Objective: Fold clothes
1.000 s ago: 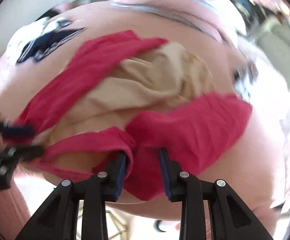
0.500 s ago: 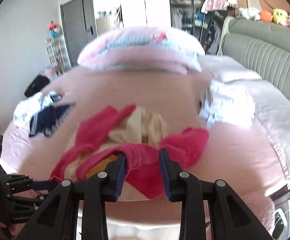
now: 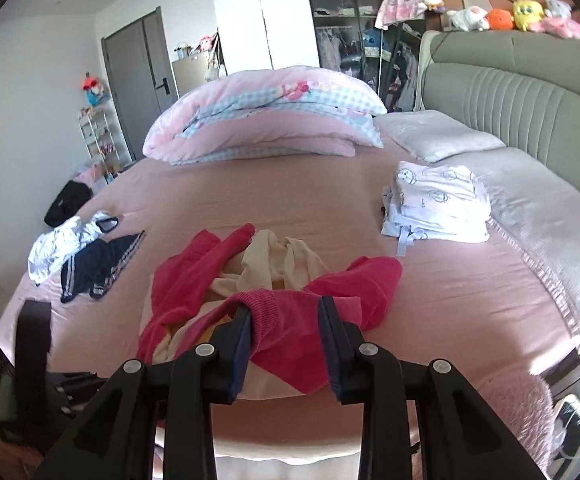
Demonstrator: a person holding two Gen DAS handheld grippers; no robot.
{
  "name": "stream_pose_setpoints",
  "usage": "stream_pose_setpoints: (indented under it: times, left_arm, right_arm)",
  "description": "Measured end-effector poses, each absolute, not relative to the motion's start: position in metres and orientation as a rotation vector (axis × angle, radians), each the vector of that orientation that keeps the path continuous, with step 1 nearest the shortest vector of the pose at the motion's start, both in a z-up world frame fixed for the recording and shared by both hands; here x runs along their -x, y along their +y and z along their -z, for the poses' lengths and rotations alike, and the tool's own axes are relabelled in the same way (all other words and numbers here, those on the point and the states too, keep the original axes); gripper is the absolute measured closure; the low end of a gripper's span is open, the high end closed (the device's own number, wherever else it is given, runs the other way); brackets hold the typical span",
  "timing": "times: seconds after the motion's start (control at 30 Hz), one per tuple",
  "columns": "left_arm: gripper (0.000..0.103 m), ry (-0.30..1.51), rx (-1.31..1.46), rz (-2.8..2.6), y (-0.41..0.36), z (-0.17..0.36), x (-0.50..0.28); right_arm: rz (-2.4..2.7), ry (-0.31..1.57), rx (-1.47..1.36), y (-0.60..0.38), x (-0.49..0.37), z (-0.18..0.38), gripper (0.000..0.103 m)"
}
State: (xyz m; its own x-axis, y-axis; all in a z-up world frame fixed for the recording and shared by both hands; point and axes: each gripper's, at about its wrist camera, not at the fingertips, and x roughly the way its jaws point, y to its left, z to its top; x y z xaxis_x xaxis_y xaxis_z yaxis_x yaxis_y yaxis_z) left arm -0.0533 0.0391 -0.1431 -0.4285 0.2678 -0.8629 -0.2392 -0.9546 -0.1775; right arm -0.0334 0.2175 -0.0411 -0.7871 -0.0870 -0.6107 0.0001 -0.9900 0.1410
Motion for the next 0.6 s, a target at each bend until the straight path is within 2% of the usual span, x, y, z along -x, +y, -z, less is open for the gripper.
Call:
stream_pose_setpoints:
  times: [0.03, 0.17, 0.2, 0.23, 0.27, 0.33, 0.5, 0.6]
  left_arm:
    - [0.053, 0.011, 1.497, -2.460, 0.039, 0.146, 0.053]
    - [0.054, -0.090, 1.531, -2.456, 0.024, 0.153, 0.050]
    - [0.068, -0.072, 1.507, -2.497, 0.023, 0.149, 0.048]
    - [0.093, -0.053, 1.483, -2.538, 0.022, 0.145, 0.046]
    - [0.096, -0.028, 1.465, -2.590, 0.021, 0.139, 0.046]
    - [0.097, -0.040, 1.388, -2.683, 0.016, 0.120, 0.044]
    - [0.098, -0.156, 1.148, -2.826, -0.004, 0.072, 0.041]
    - [0.098, -0.180, 1.104, -2.825, -0.018, 0.058, 0.049]
  right_arm:
    - [2.921, -0.214, -1.004, 0.218, 0.034, 0.041, 0.073]
    - [2.913, -0.206, -1.000, 0.221, 0.034, 0.038, 0.073]
    - [2.909, -0.204, -1.001, 0.222, 0.034, 0.038, 0.073]
    - [2.898, -0.200, -1.000, 0.222, 0.033, 0.037, 0.073]
    - [2.886, -0.194, -0.999, 0.222, 0.033, 0.036, 0.074]
    - [2.851, -0.163, -1.007, 0.219, 0.031, 0.034, 0.087]
    - [2.793, -0.073, -1.155, 0.212, 0.041, 0.051, 0.087]
    - [2.705, -0.051, -1.285, 0.207, 0.048, 0.074, 0.087]
